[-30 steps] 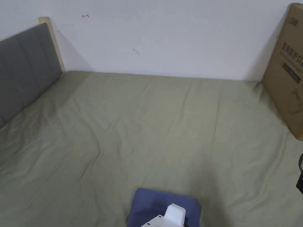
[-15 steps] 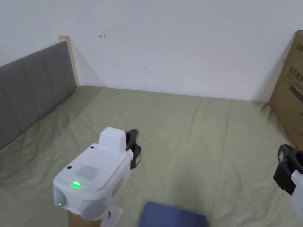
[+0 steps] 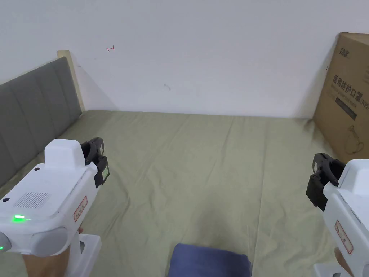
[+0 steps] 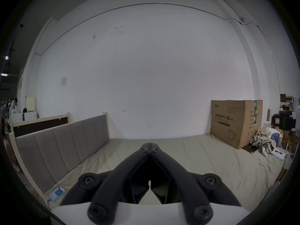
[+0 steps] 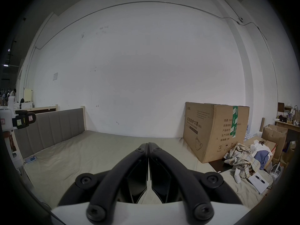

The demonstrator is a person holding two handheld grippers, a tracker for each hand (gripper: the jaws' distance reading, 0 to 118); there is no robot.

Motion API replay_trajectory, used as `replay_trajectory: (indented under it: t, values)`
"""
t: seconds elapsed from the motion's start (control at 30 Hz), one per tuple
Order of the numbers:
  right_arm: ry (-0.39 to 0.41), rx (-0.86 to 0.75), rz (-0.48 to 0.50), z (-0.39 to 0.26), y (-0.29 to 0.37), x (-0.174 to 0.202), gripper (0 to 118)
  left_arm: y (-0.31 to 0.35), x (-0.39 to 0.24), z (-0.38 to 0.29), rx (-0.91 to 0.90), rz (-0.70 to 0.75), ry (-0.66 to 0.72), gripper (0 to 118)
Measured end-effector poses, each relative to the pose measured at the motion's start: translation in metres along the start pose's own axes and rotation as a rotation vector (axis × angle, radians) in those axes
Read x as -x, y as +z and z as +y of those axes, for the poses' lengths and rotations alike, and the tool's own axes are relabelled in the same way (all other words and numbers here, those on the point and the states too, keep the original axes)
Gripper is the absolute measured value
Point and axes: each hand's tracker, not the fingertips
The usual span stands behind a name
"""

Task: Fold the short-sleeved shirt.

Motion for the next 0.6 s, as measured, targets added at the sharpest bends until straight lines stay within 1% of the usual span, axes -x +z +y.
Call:
replay_trajectory:
  t: [0.23,0.4,0.6]
  values:
    - [-0.002,0.000,0.001,0.0001,-0.0010,-0.0010,0,-0.0010,0.0009,-0.0032,0.012,0.008,0.009,0]
    - [0.001,0.000,0.002,0.0004,-0.0008,-0.0021,0,-0.0033,0.0036,-0.0036,0.016,-0.009,0.081,0]
    - [0.000,0.007,0.000,0.0002,-0.0012,-0.0018,0,-0.0057,0.0021,-0.0063,0.019,-0.005,0.069,0]
